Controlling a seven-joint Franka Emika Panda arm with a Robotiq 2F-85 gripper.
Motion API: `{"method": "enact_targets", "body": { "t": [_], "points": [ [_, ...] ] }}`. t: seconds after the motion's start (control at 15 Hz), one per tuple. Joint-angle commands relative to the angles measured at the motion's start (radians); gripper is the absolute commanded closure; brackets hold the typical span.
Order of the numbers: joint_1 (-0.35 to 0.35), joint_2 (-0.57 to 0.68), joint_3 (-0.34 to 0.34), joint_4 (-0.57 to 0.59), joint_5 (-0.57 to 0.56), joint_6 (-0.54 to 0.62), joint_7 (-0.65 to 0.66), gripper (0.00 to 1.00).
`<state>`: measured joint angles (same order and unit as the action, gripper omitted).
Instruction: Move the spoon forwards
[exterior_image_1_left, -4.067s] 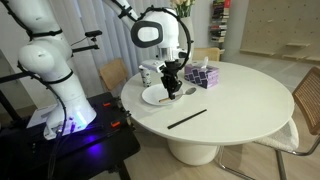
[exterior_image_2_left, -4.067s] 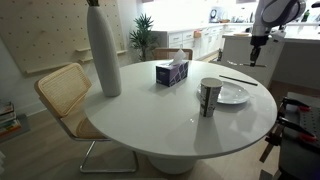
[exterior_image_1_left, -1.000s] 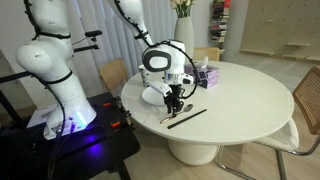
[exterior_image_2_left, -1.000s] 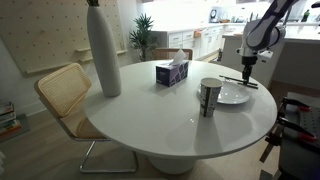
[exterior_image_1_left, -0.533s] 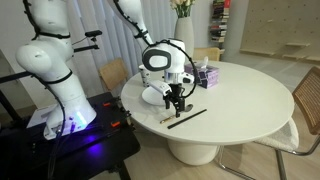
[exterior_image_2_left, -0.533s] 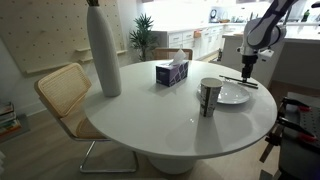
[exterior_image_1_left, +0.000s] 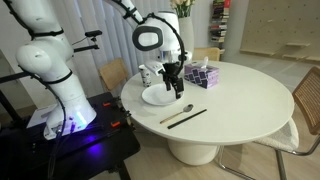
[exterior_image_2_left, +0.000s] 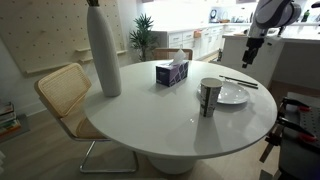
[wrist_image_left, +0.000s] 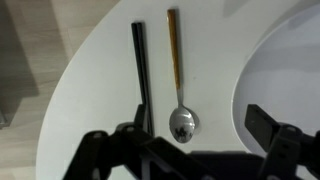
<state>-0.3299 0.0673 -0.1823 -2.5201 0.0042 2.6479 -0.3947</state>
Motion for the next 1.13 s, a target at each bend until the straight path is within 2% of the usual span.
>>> {"method": "enact_targets", "body": {
  "t": [0.0, 0.13, 0.2, 0.33, 0.67, 1.07],
  "points": [
    [0.035, -0.254, -0.018, -0.1, 0.069, -0.052, -0.041, 0.0],
    [0.071, -0.372, -0.03, -0.116, 0.082, -0.118, -0.056, 0.0],
    [0.066, -0.233, -0.043, -0.059, 0.04, -0.06, -0.008, 0.0],
    [0.083, -0.284, -0.056, -0.068, 0.036, -0.078, -0.004, 0.0],
    [0.078, -0.236, -0.063, -0.066, 0.039, -0.071, -0.006, 0.0],
    [0.081, -0.234, -0.062, -0.063, 0.039, -0.071, -0.007, 0.0]
  ]
}}
